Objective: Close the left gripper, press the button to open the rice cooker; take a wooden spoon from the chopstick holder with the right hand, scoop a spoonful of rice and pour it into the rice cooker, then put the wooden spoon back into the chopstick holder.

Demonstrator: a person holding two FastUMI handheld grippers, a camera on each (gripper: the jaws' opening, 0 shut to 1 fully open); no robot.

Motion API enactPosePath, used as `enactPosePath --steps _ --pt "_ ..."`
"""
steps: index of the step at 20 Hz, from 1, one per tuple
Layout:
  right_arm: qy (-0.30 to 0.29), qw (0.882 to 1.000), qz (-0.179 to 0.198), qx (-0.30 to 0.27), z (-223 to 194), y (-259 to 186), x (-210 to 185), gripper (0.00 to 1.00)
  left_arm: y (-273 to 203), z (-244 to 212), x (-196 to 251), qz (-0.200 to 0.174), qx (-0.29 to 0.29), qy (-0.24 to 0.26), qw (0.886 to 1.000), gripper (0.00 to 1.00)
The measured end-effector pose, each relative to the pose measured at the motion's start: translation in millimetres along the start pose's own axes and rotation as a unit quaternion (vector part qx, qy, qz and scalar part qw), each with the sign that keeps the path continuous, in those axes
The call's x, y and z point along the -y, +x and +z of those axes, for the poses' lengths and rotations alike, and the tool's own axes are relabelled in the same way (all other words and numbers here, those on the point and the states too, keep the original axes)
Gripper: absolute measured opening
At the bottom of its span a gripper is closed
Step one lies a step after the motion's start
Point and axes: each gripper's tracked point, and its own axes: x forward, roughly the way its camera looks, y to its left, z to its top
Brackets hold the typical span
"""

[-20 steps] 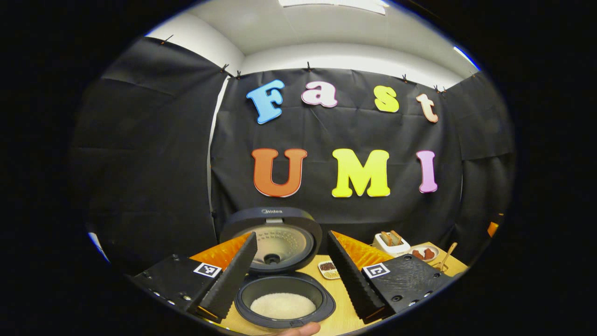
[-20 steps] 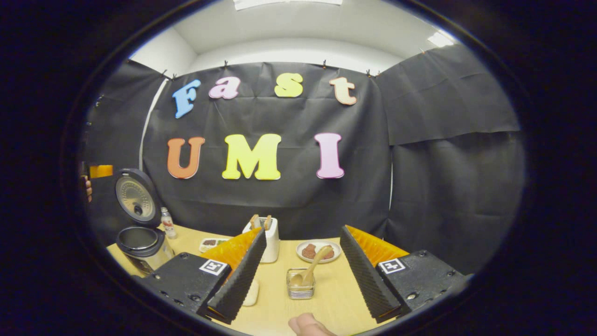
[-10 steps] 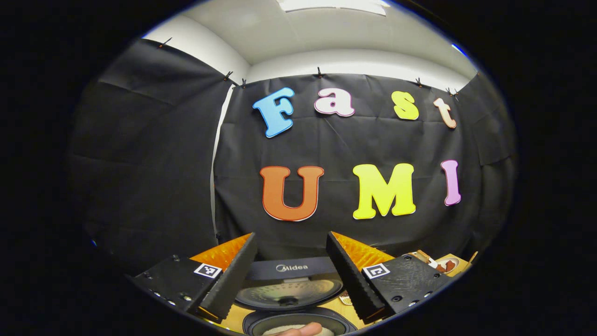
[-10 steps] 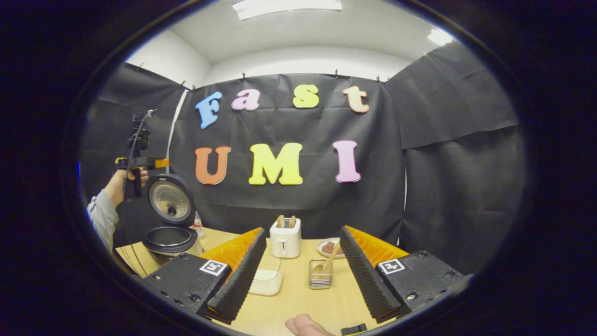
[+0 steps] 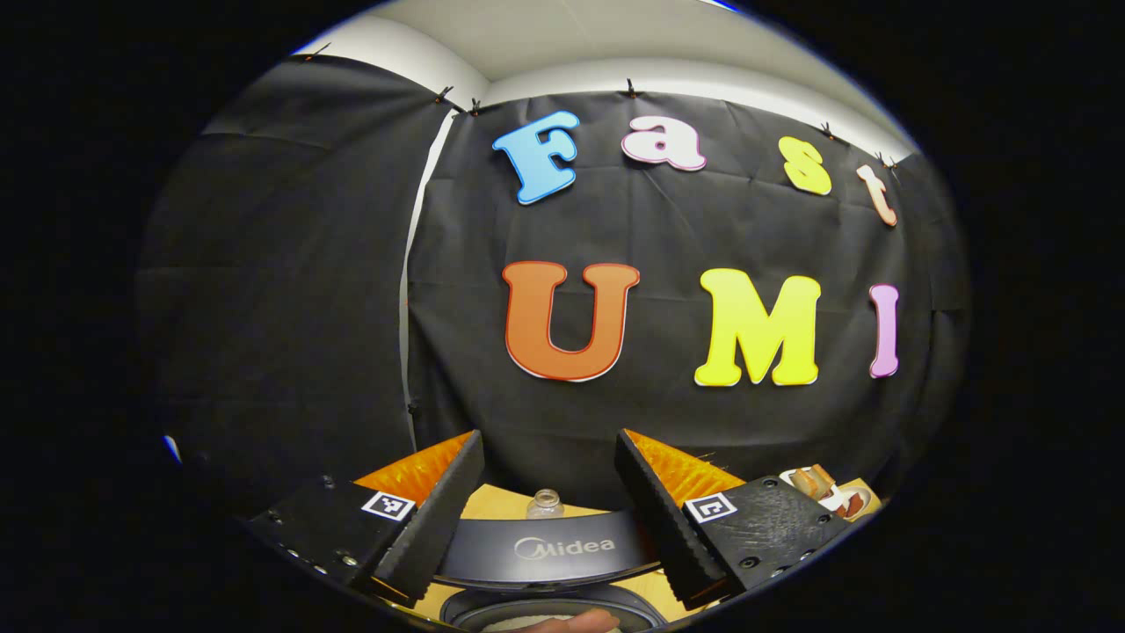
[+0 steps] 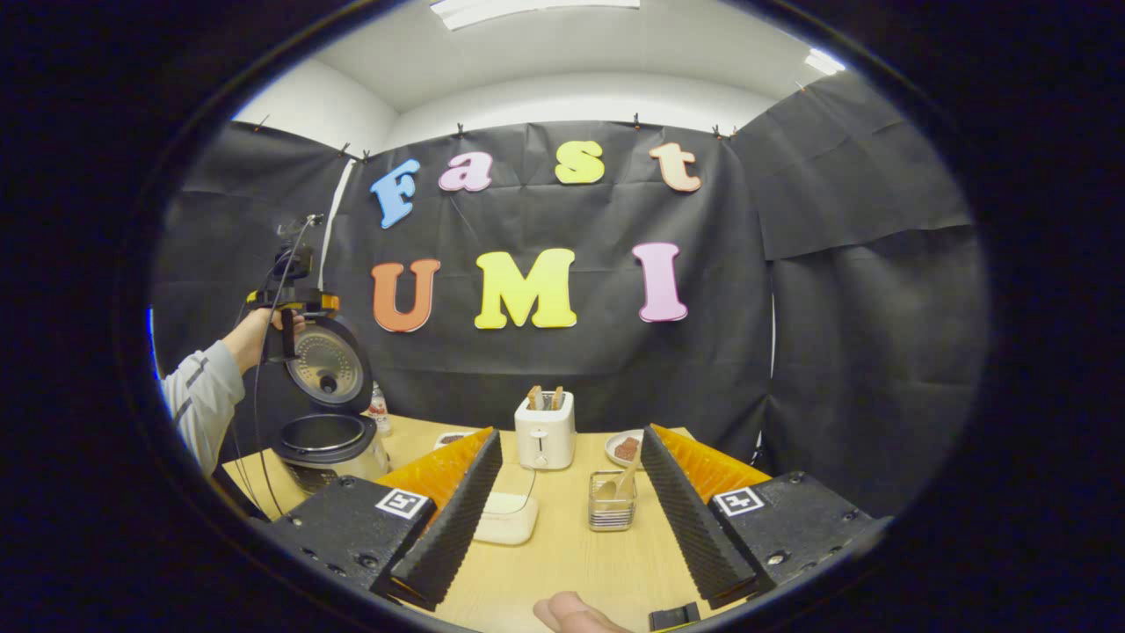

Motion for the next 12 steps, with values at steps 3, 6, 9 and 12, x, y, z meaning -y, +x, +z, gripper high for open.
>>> enactPosePath --steps 3,6,9,12 --pt "0.000 1.000 0.000 -0.005 -5 -4 0 0.96 -17 -7 5 -0.010 -0.030 -0.009 0.999 0.87" --pt "-0.005 1.000 -0.003 -0.009 -5 -8 2 1.00 -40 -19 10 -0.015 -0.051 -0.011 0.999 0.98" --pt "-0.008 1.000 0.001 -0.010 -5 -13 -1 0.96 -67 -35 15 -0.019 -0.069 -0.012 0.997 0.98" --pt "-0.007 1.000 0.008 -0.012 -7 -19 -5 0.96 -100 -62 24 -0.022 -0.094 -0.013 0.995 0.98"
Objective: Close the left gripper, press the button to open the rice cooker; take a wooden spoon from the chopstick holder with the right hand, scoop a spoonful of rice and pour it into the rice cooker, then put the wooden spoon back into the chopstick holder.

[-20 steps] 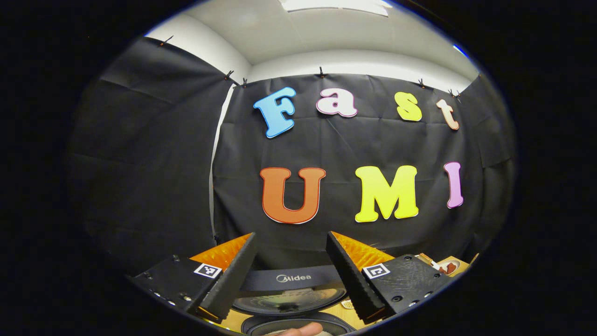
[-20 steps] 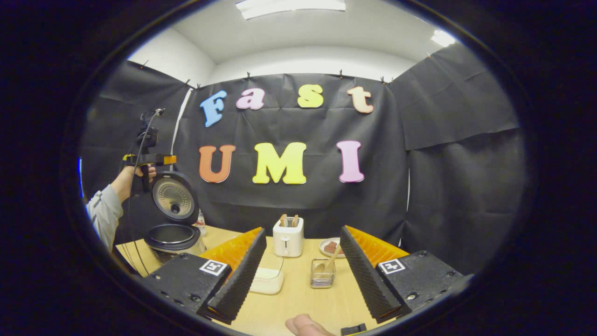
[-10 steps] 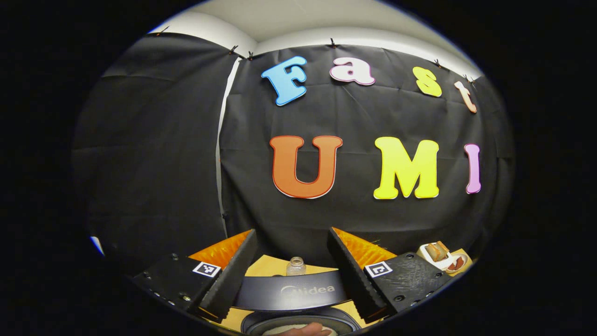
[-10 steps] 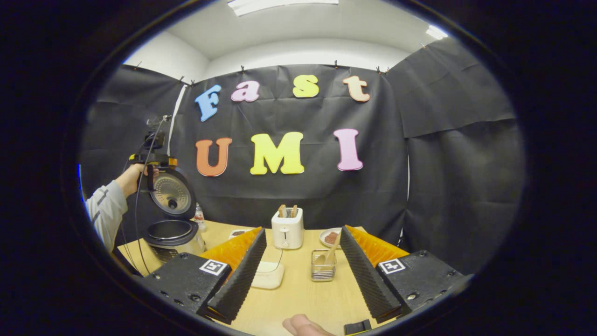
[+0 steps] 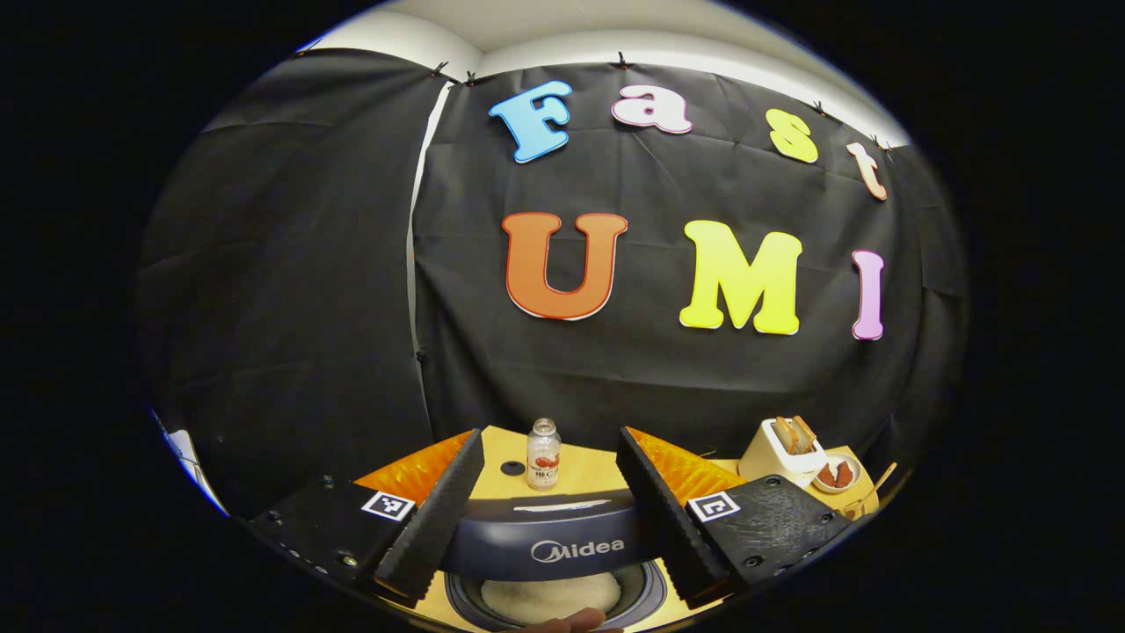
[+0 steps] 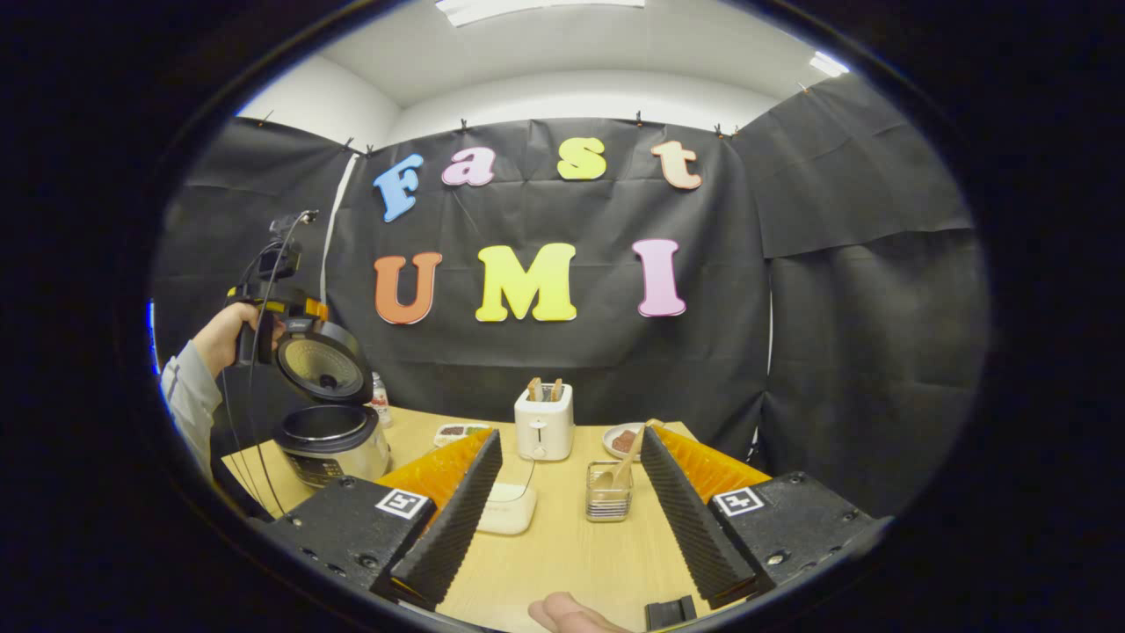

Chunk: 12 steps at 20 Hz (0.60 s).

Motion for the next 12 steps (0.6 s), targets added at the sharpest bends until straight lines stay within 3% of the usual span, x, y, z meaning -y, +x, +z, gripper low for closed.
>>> enactPosePath --steps 6,7,8,10,12 --pt "0.012 1.000 0.019 -0.009 -9 -7 -11 1.00 -37 -78 9 -0.018 -0.054 -0.001 0.998 0.99" --pt "0.011 1.000 0.021 -0.011 -12 -7 -13 0.96 -40 -89 9 -0.019 -0.063 0.000 0.998 0.99" --pt "0.008 1.000 0.023 -0.014 -14 -7 -15 1.00 -43 -101 10 -0.020 -0.074 0.002 0.997 0.99" --pt "0.007 1.000 0.024 -0.019 -19 -6 -15 0.96 -48 -115 12 -0.018 -0.087 0.010 0.996 0.99" --pt "0.009 0.999 0.025 -0.024 -22 -4 -17 1.00 -53 -128 11 -0.010 -0.097 0.020 0.995 0.99"
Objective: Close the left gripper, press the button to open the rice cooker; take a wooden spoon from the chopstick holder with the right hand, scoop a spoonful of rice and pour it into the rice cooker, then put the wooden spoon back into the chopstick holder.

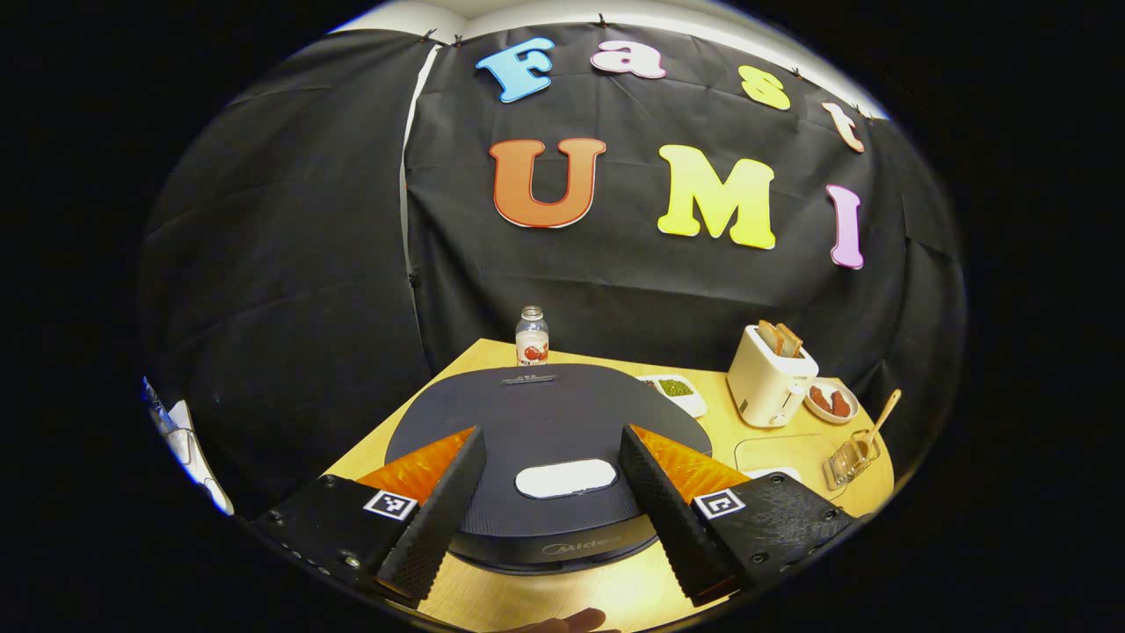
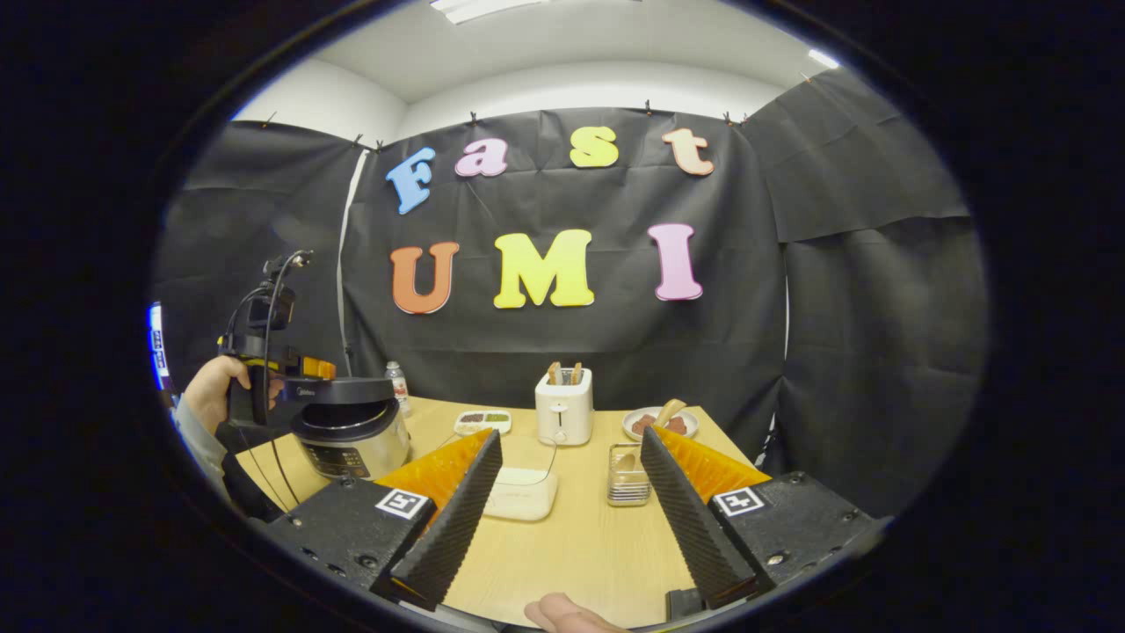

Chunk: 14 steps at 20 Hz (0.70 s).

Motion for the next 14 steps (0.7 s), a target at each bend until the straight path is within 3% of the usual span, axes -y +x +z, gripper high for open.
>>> enactPosePath --steps 5,14 --pt "-0.006 1.000 0.012 -0.007 -7 6 -13 1.00 2 -32 4 0.014 -0.035 0.002 0.999 0.99" --pt "-0.021 0.999 0.018 -0.016 -13 15 -26 1.00 -19 -40 7 0.031 0.006 -0.002 0.999 0.99"
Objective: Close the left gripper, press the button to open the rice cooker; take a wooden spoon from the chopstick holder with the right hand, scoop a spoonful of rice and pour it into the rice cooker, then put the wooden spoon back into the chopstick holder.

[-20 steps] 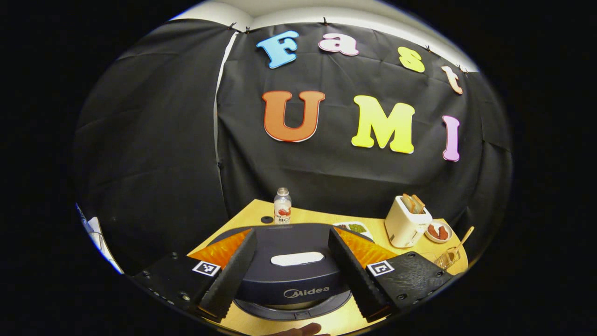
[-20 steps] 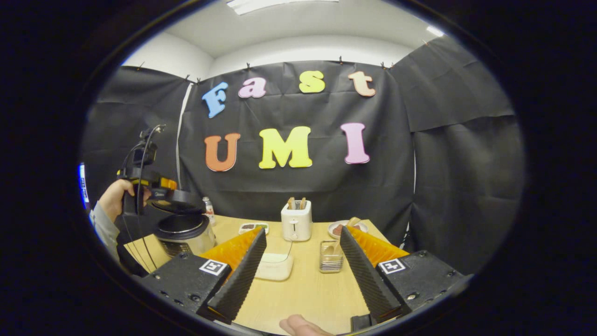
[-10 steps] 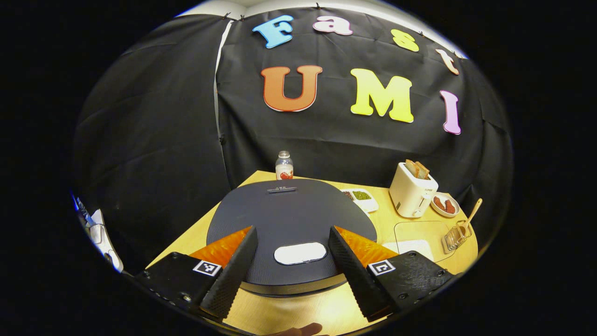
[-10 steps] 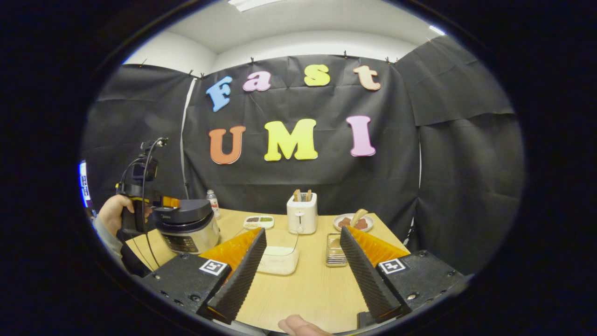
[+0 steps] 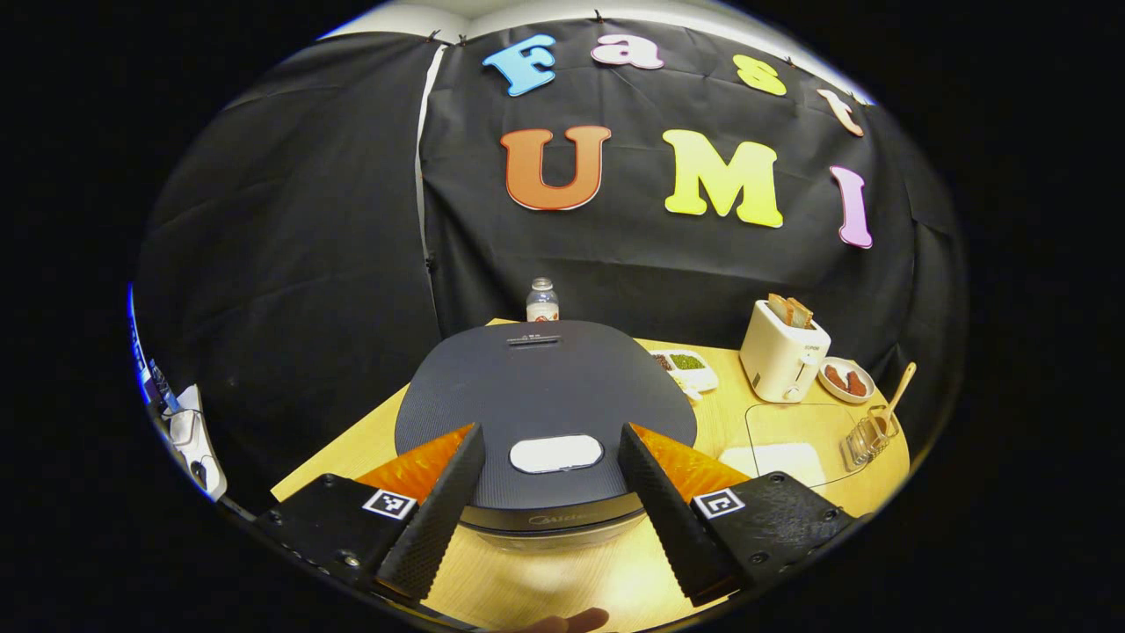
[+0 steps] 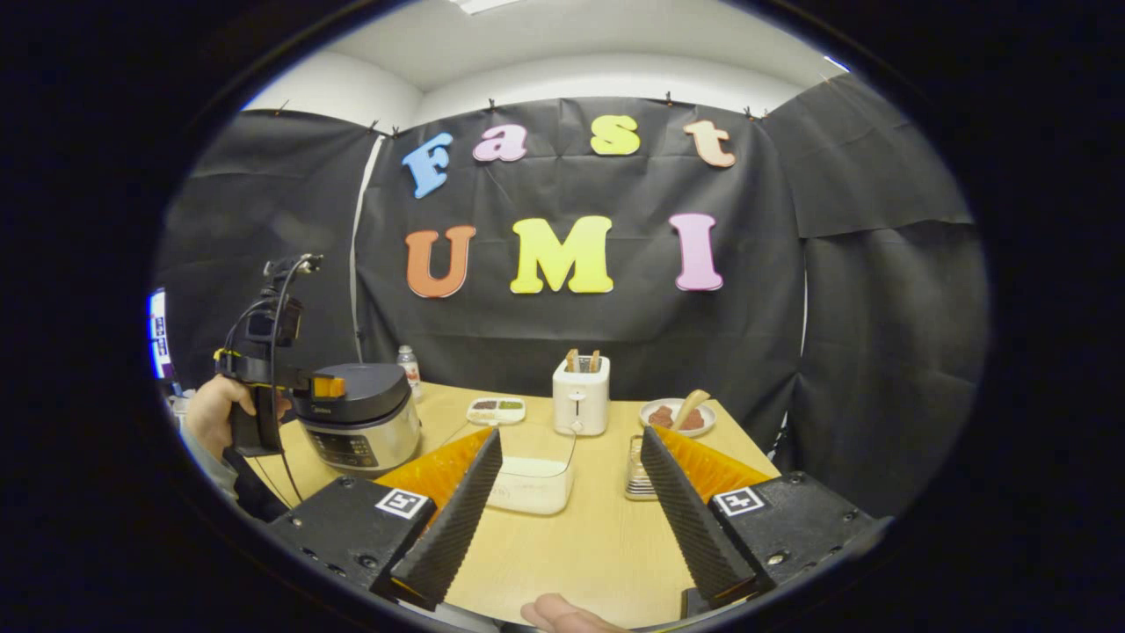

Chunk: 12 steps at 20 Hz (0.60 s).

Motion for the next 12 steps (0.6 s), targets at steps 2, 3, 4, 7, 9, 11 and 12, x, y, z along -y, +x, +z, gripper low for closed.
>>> enactPosePath --steps 2,3,4,7,9,11,12 --pt "-0.008 1.000 0.002 -0.002 -2 1 -5 1.00 -2 -2 1 0.002 0.016 0.003 1.000 0.99" --pt "-0.011 1.000 0.005 -0.003 -3 2 -8 1.00 -3 -2 1 0.002 0.026 0.004 1.000 0.99" --pt "-0.012 1.000 0.007 -0.005 -5 2 -10 0.96 -3 -3 1 0.000 0.035 0.003 0.999 0.99" --pt "-0.010 1.000 0.011 -0.012 -8 5 -16 1.00 -2 -3 1 -0.001 0.056 -0.004 0.998 0.98" --pt "-0.009 1.000 0.010 -0.012 -8 4 -18 1.00 1 -11 1 0.004 0.052 -0.004 0.999 0.98" --pt "-0.010 1.000 0.008 -0.011 -6 2 -18 1.00 1 -11 0 0.007 0.066 0.004 0.998 0.98" --pt "-0.012 1.000 0.005 -0.009 -5 1 -17 1.00 0 -10 0 0.006 0.071 0.000 0.997 0.97"
